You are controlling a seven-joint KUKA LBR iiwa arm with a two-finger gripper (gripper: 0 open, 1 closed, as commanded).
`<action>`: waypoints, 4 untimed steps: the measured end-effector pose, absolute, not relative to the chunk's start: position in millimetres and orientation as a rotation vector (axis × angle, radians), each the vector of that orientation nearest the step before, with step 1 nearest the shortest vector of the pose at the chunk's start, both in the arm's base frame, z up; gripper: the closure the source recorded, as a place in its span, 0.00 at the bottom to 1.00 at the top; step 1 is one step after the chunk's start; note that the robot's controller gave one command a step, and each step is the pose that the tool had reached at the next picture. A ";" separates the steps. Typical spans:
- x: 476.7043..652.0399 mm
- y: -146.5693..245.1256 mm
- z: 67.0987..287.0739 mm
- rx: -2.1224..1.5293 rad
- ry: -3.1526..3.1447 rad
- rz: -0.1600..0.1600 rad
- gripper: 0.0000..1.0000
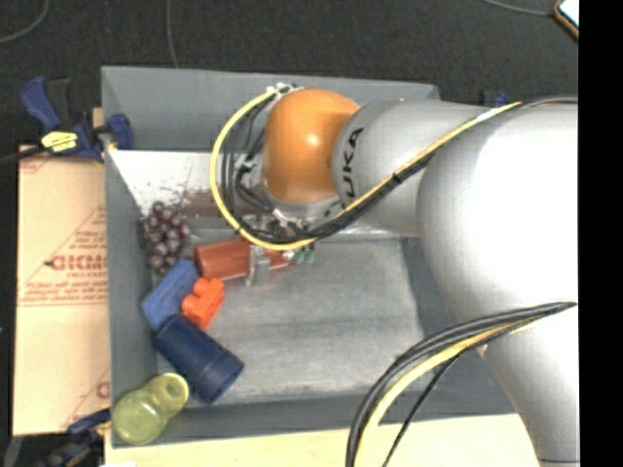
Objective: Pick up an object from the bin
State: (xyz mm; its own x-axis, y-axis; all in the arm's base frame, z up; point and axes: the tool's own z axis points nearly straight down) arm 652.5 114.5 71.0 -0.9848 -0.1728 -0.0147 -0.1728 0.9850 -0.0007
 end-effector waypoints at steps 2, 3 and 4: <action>651.2 114.0 87.5 -0.269 3.120 0.002 1.00; 651.3 113.7 115.4 -0.267 3.120 0.001 1.00; 651.2 113.2 158.5 -0.265 3.121 0.000 1.00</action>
Offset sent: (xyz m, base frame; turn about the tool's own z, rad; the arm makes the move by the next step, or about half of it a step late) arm 0.0001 0.0001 0.0419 0.0003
